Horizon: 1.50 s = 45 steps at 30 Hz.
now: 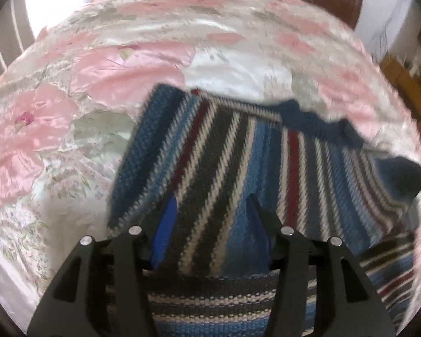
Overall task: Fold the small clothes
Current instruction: 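Grasp the ribbed hem with both grippers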
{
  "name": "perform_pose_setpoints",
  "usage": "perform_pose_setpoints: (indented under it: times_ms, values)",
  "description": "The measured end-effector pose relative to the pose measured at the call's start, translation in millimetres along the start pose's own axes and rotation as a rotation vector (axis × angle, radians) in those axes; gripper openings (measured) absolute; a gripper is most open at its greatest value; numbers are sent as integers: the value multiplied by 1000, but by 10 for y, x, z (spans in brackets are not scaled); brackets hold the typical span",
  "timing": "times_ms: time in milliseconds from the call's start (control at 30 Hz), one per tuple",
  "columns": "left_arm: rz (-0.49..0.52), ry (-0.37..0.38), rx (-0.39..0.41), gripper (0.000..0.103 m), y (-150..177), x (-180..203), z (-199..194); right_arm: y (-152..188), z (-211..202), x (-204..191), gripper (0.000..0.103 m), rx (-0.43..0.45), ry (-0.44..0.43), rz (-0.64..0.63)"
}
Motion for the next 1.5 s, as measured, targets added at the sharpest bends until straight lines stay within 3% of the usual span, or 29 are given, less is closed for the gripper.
perform_pose_setpoints:
  times_ms: [133, 300, 433, 533, 800, 1000, 1233, 1500]
  values:
    - [55, -42, -7, 54, 99, 54, 135, 262, 256, 304, 16, -89, 53, 57]
    - [61, -39, -36, 56, 84, 44, 196, 335, 286, 354, 19, -89, 43, 82]
    - [54, -25, -70, 61, 89, 63, 93, 347, 25, 332, 46, -56, 74, 65]
    - [51, 3, -77, 67, 209, 110, -126, 478, -293, 280, 47, -35, 51, 56]
    - [158, -44, -109, 76, 948, 52, -822, 1359, -949, 263, 47, -75, 52, 45]
    - [146, -107, -184, 80, 1676, -196, -1206, 2103, -1297, 258, 53, -109, 46, 97]
    - [24, -34, -307, 80, 2393, -335, -1361, 2813, -1518, 318, 56, -168, 32, 176]
    - [25, 24, -342, 83, 2662, -190, -1420, 3223, -1664, 357, 58, -176, 44, 222]
Point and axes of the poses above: each gripper's, at about its wrist camera, not at the fingertips, and z roughly the way its jaws point, x to its right, y to its underside, the point moved 9 cm from there along z, roughly the way its jaws point, and after that the axes turned 4 degrees about z, right-handed, at the moved point
